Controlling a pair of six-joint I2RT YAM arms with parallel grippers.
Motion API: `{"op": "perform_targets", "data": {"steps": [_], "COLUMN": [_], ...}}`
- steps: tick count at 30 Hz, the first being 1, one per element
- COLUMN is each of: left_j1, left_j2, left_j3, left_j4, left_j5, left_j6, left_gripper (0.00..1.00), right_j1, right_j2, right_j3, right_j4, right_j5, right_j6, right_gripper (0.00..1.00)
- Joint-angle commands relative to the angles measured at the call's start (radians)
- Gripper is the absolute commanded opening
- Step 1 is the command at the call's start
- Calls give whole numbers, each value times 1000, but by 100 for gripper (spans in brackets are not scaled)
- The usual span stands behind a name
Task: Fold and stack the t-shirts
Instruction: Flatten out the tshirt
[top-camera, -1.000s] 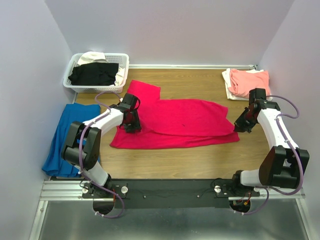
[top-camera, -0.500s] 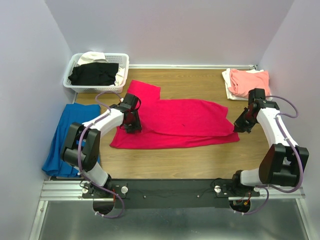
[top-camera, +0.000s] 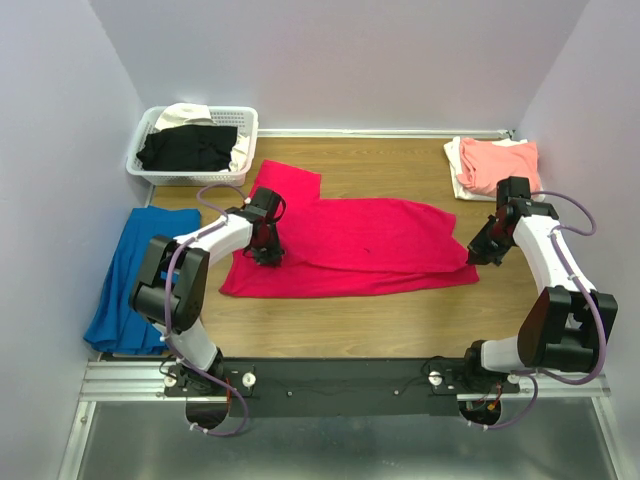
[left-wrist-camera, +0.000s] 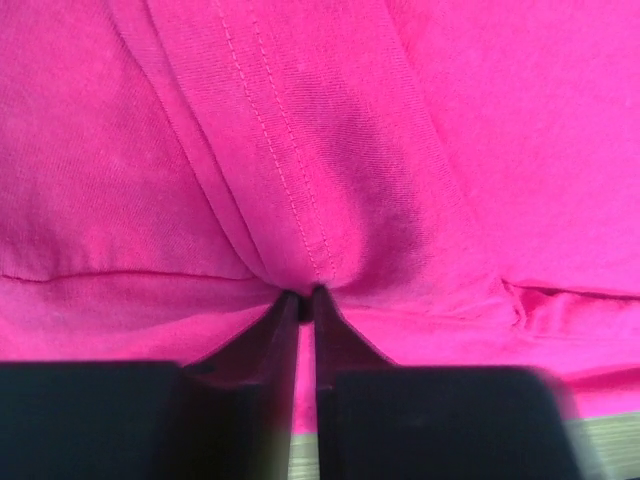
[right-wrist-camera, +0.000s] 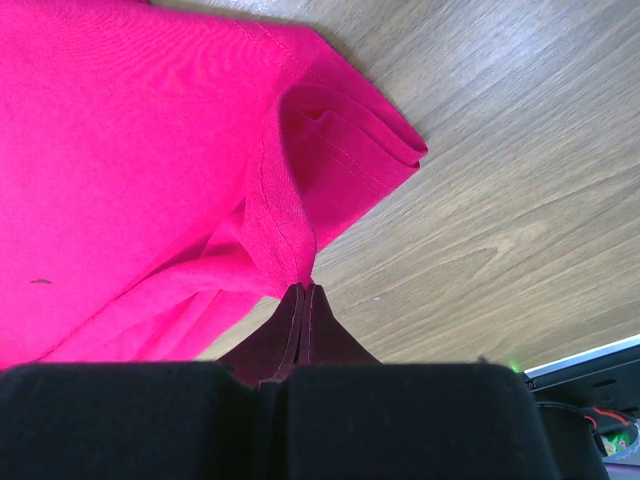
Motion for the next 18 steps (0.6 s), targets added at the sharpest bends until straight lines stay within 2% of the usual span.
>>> {"op": "perform_targets", "data": {"steps": [1,2,6,13,18], "left_j1": [-6,-6,-6,-5,9], "left_j2": [11,8,-38,-146,-180], "left_j3": [28,34,83,324,451], "left_j4": [5,-5,-63,-230,-299], "left_j5": [-28,-31,-95,-260,-304], "left_j6": [-1,-1,-7,-5,13], "left_gripper": [3,0,0,0,0], "right_j1": [2,2,2,2,0], "right_j2": [13,13,8,-10,-10], "right_j3": [-1,-1,21,182,265], "right_j4": [15,13,12,-34,-73], "right_j5": [18,18,24,103,116], "right_j6": [-6,-6,-5,-9,-23], "right_gripper": [1,1,1,1,1]}}
